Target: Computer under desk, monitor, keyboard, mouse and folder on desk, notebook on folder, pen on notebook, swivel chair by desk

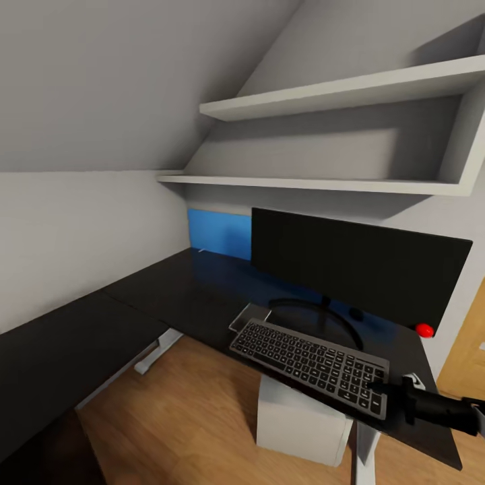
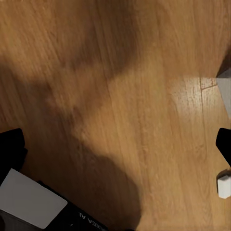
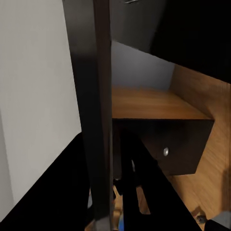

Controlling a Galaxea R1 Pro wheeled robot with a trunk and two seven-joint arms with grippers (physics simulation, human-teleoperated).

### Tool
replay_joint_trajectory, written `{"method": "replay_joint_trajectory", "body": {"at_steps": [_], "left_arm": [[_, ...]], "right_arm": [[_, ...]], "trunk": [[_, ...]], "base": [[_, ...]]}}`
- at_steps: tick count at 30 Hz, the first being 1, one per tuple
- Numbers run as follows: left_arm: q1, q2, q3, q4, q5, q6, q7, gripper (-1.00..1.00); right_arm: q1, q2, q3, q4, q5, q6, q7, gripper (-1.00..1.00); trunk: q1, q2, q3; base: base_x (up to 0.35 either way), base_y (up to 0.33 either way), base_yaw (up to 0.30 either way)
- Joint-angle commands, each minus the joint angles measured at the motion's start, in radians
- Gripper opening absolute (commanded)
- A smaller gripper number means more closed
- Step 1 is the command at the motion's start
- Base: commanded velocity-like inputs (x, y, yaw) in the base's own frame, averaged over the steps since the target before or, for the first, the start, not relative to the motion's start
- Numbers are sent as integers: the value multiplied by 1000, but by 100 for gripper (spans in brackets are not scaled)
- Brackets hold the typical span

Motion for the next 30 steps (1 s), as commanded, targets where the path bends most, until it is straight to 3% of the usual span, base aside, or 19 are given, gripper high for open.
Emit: {"method": "replay_joint_trajectory", "body": {"at_steps": [1,10,21,30], "left_arm": [[0,1,-8,-3,10,1,9,100],[0,1,-8,-2,9,1,16,100],[0,1,-8,0,9,1,18,100],[1,1,-8,22,8,-2,16,100]], "right_arm": [[-2,-1,6,4,-7,9,5,-100],[-7,1,6,20,-6,-3,3,-100],[-7,3,6,20,-7,-10,-4,-100],[-7,6,7,21,-7,-13,-40,-100]], "trunk": [[0,-1,-1],[0,-1,-1],[0,-1,-1],[0,-1,-1]], "base": [[199,-103,0],[255,-163,0],[29,-21,-173],[136,-47,-24]]}}
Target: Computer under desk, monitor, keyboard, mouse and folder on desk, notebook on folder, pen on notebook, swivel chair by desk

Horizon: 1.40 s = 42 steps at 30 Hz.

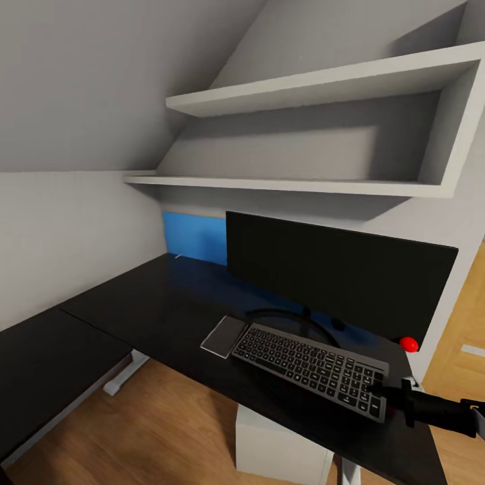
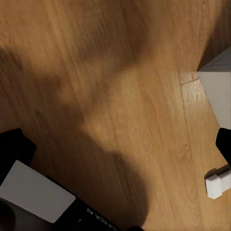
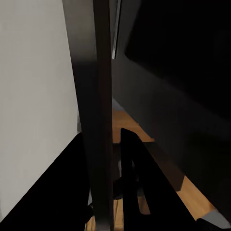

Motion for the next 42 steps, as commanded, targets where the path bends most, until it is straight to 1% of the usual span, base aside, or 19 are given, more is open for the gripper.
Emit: {"method": "replay_joint_trajectory", "body": {"at_steps": [1,6,14,19,21,23,24,27,42], "left_arm": [[0,1,-8,-2,11,1,9,100],[0,1,-8,-2,11,1,8,100],[0,1,-8,-1,11,1,9,100],[0,1,-4,-2,24,4,5,100],[0,1,-2,-1,26,5,4,100],[6,13,-4,-2,26,-2,3,100],[6,18,-5,-4,26,-2,2,100],[6,18,-5,-4,26,-2,2,100],[6,18,-5,-4,26,-2,2,100]], "right_arm": [[-1,0,5,0,-7,9,2,-100],[-1,1,6,0,-7,9,-2,-100],[-1,-1,3,0,-7,7,-2,-100],[-1,-1,4,1,-7,-22,-2,-100],[-1,0,5,1,-7,-25,-2,-100],[-12,-12,17,7,7,-19,6,-100],[-14,-17,18,7,7,-16,11,-100],[-14,-35,18,7,7,-2,28,-100],[-14,-35,18,7,7,3,33,-100]], "trunk": [[0,-1,-1],[0,-1,-1],[0,-1,-1],[0,-1,-1],[8,-15,-7],[8,-14,-7],[8,-14,-7],[8,-14,-7],[8,-14,-7]], "base": [[33,-11,-2],[18,-9,-1],[122,-107,0],[14,-12,0],[2,-2,0],[0,0,0],[0,0,0],[0,0,0],[0,0,0]]}}
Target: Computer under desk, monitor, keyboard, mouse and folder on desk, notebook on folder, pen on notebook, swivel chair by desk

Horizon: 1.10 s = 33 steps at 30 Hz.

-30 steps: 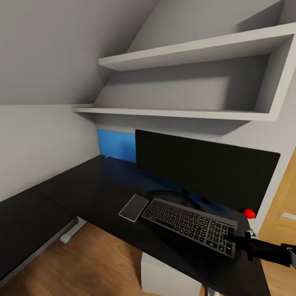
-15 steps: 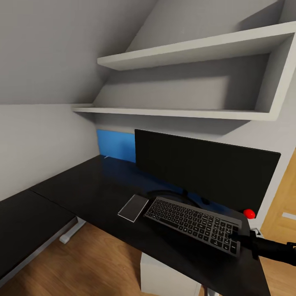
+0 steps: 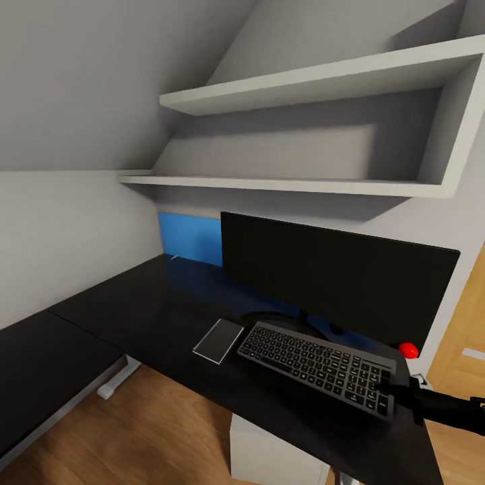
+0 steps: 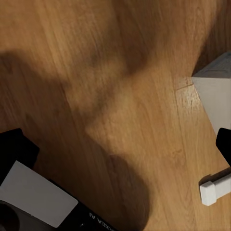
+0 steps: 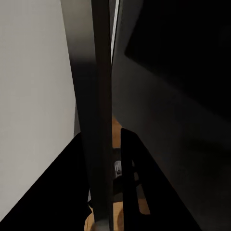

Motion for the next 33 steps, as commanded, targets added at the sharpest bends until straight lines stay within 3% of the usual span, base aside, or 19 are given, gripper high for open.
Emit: {"method": "replay_joint_trajectory", "body": {"at_steps": [1,3,10,33], "left_arm": [[0,1,-8,-3,10,1,8,100],[0,2,-8,-4,10,1,8,100],[13,2,-4,-8,10,-16,5,100],[14,2,-3,-7,21,-18,6,100]], "right_arm": [[-1,-1,5,0,-5,8,3,-100],[-1,-1,5,0,-5,8,4,-100],[-17,35,-10,1,-11,6,7,-100],[-19,42,-9,40,-10,56,-13,-100]], "trunk": [[0,-1,-1],[0,-1,-1],[0,-1,-1],[0,-1,-1]], "base": [[0,0,0],[-8,0,0],[-146,-17,0],[-8,-1,0]]}}
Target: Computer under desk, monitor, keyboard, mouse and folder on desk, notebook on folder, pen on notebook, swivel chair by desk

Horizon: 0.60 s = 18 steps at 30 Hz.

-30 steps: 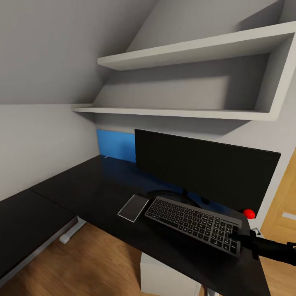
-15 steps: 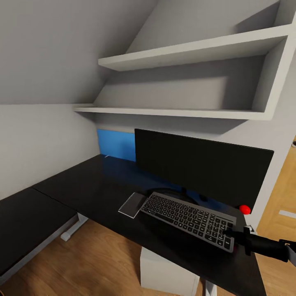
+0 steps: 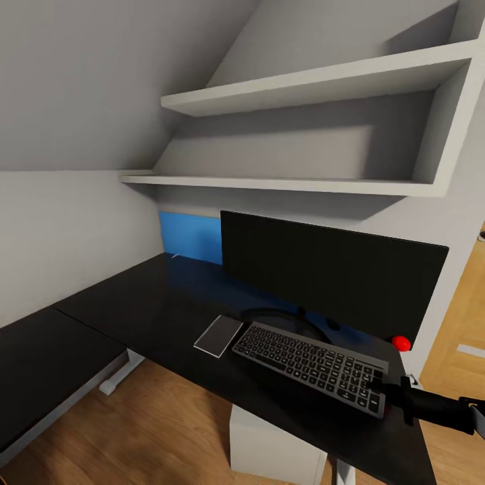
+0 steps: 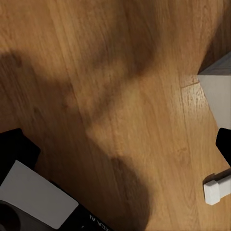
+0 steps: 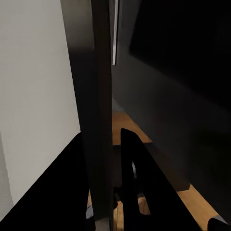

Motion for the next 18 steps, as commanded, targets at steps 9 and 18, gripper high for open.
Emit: {"method": "replay_joint_trajectory", "body": {"at_steps": [9,18], "left_arm": [[0,-2,-8,-3,1,1,10,100],[1,-3,-8,-3,-3,0,10,100]], "right_arm": [[-1,-1,6,1,-5,8,-20,-100],[-1,-1,7,1,-5,8,-22,-100]], "trunk": [[0,-1,-1],[0,-1,-1]], "base": [[0,0,0],[0,36,0]]}}
